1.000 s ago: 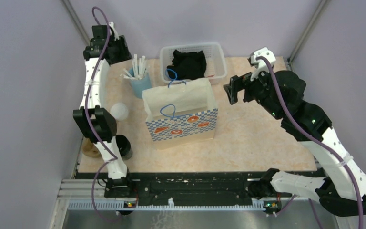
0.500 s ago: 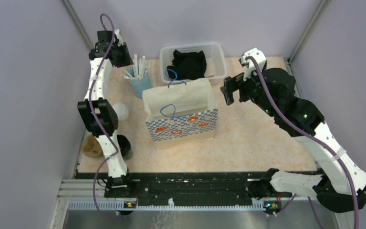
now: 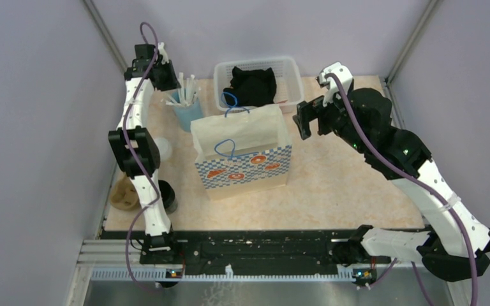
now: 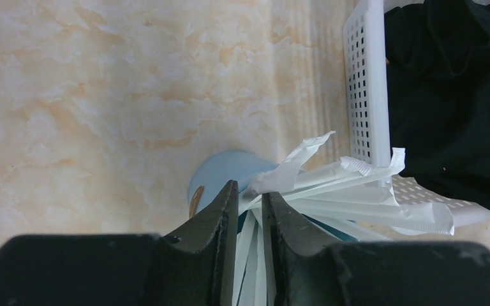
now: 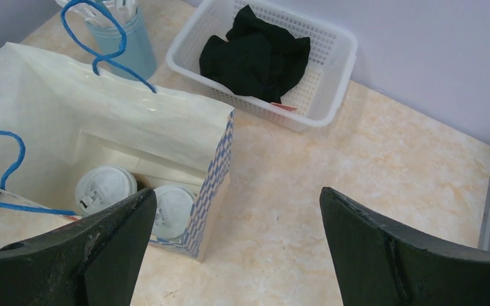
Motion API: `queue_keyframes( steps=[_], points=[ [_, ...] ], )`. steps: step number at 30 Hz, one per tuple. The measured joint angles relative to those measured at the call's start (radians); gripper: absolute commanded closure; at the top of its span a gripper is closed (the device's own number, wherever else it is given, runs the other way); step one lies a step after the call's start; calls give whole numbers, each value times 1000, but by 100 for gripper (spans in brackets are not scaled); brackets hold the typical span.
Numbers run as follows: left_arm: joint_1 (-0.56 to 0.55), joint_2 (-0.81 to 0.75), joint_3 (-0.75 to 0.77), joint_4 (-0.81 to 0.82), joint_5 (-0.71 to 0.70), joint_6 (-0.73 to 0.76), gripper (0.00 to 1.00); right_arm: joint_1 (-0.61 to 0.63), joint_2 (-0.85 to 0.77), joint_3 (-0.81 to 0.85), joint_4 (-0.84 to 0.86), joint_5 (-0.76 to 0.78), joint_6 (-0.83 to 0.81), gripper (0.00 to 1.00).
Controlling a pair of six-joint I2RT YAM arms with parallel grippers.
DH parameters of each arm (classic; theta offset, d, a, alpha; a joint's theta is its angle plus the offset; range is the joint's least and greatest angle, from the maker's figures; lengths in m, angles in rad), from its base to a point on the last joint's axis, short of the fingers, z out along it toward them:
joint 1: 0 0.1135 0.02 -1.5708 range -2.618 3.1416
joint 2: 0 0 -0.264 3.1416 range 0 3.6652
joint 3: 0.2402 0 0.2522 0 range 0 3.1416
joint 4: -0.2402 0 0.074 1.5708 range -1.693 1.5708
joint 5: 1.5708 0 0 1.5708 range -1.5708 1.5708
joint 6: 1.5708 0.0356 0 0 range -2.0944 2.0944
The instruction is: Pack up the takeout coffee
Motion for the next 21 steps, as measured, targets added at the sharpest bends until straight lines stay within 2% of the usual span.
queue_keyframes(
  steps=[5, 9, 21],
  points=[
    [2, 2, 9, 12, 7, 0, 86, 0, 1, 0, -2, 0, 0, 1],
    [2, 2, 16, 16, 8, 4, 91, 0, 2, 0, -3, -2, 0, 1],
    [2, -37, 27, 6, -11, 7, 93, 0, 6, 0, 0, -22, 3, 1]
  ],
)
